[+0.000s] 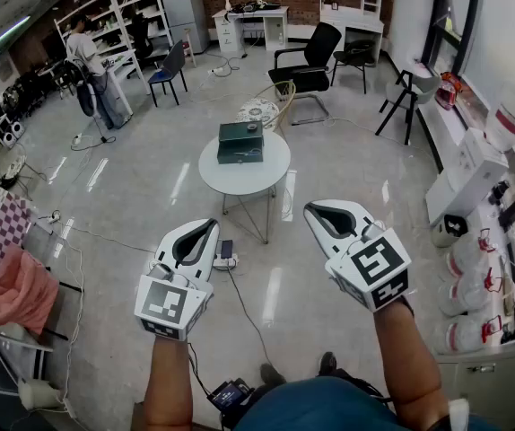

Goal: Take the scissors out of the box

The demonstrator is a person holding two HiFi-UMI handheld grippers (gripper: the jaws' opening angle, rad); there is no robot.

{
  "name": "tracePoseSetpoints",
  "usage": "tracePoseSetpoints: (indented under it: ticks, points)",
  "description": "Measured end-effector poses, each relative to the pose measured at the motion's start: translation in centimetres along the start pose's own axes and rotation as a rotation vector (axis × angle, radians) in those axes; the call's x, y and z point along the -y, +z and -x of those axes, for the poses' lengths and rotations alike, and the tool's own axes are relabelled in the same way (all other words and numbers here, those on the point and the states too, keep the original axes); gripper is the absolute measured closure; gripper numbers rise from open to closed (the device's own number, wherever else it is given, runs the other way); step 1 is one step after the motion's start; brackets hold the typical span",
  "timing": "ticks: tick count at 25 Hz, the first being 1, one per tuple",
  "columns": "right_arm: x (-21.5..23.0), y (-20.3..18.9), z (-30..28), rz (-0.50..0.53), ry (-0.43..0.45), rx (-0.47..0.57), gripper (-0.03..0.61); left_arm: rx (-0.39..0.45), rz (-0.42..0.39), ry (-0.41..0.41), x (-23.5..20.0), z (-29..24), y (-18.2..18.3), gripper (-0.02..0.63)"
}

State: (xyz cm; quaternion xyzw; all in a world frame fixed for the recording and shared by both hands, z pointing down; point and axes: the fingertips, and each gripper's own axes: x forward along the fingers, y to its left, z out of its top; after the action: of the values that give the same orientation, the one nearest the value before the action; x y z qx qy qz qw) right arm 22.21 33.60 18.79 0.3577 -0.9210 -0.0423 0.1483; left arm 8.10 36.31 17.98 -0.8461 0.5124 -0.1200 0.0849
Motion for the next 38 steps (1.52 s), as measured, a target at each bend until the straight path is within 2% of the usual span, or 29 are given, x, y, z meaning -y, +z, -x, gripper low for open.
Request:
tracePoseSetpoints:
  ticks: [25,31,38]
  points:
    - [-4.4,1.6,-5.4,-0.065,-0.049,0.024,0.540,0.024,0.017,-0.055,-5.9,3.4,-3.0,0.595]
    - [-2.4,1.1,-8.2,-0.069,-0.025,0.037,0.540,-0.008,0.014,-0.037,-6.9,1.6,-4.5,0.595]
    - [2.1,0.1,-11.2,-0.097,0.008,0.051,0.540,-0.031,0.000,-0.019,-7.4,-2.7,-4.7,0.595]
